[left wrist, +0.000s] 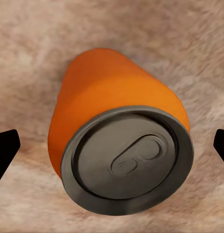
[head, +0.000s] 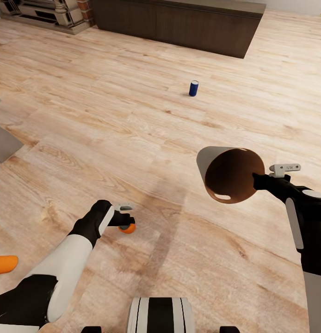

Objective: Put the three can of soda from the living room inside the tash can in the kitchen.

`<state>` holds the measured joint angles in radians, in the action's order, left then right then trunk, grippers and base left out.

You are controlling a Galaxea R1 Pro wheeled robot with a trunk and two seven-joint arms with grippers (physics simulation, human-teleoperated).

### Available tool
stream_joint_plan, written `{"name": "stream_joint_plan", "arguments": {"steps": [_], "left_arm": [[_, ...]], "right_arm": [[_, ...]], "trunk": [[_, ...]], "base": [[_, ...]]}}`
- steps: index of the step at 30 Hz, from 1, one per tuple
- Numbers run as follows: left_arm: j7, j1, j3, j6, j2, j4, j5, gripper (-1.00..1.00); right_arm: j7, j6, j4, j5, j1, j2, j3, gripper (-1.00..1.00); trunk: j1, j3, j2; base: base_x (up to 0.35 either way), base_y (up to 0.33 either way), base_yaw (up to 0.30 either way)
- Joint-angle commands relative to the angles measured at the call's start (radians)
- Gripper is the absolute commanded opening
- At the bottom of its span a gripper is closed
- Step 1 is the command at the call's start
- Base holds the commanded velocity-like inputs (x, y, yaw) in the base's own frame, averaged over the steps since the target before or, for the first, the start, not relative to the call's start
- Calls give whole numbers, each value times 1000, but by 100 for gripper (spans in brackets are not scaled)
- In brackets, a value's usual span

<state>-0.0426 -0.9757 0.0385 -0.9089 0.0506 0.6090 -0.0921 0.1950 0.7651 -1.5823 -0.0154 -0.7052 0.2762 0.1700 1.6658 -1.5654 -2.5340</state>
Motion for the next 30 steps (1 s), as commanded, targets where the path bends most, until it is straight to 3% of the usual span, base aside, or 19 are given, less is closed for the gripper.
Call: {"name": "stream_joint_plan", "arguments": {"steps": [1,7,8,26,30], "left_arm": [[0,0,0,0,0,0,0,100],[1,0,0,1,0,0,0,100],[0,0,0,1,0,0,0,-100],[1,4,6,1,2,0,2,-100],[1,4,6,0,6,-1,2,-100]], "right_arm": [[0,0,-1,-7,0,0,0,-100],[0,0,-1,-7,0,0,-6,-100],[-1,0,-1,-7,0,0,-9,-100],[-2,0,-1,-6,1,0,-29,-100],[-2,0,-1,-6,1,-1,-29,-100]], "trunk": [[0,0,0],[0,0,0],[0,0,0],[0,0,0],[-2,16,1]], "base": [[0,0,0],[0,0,0],[0,0,0],[0,0,0],[0,0,0]]}}
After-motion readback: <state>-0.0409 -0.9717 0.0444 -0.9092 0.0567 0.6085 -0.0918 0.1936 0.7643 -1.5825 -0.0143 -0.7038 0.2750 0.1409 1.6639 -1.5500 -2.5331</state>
